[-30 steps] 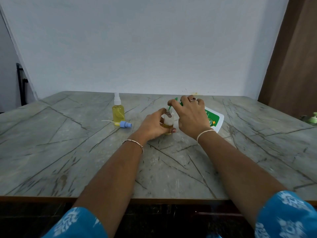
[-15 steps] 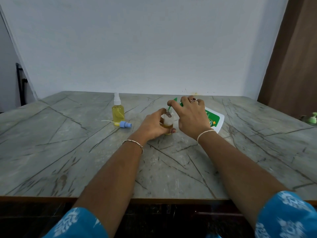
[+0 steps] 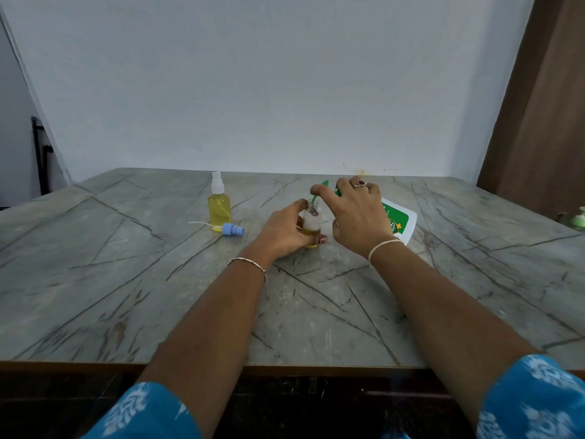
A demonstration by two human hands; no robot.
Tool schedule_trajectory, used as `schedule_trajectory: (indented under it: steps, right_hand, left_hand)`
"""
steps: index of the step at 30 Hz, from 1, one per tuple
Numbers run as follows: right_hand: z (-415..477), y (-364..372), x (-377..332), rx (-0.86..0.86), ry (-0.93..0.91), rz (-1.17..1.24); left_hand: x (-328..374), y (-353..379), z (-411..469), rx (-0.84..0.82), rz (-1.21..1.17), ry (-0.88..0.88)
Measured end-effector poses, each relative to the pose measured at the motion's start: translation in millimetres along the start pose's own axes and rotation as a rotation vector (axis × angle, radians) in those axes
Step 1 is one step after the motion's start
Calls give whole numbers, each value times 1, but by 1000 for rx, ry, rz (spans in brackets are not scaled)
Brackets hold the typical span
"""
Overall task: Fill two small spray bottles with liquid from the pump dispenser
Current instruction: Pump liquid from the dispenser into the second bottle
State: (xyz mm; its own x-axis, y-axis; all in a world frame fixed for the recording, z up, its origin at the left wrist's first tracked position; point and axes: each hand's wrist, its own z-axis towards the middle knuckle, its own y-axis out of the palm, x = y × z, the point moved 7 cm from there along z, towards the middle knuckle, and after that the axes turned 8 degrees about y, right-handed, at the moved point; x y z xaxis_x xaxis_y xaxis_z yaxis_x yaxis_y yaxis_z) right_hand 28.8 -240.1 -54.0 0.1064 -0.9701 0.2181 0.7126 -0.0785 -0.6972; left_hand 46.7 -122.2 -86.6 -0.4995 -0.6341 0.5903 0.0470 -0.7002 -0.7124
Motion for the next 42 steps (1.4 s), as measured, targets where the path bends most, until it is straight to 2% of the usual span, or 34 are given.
schedule_trajectory:
  steps: [18,27,42]
  right_hand:
    - [-3,2,2,27,-59,-20]
    - [1,-1,-2,25,-8,0]
    - [-4,-1,0,2,-35,-42]
  left_hand:
    - [-5,1,1,8,-67,-3]
    - [-2,1,1,12,-61,7]
    - [-4,0,2,38,-36,22]
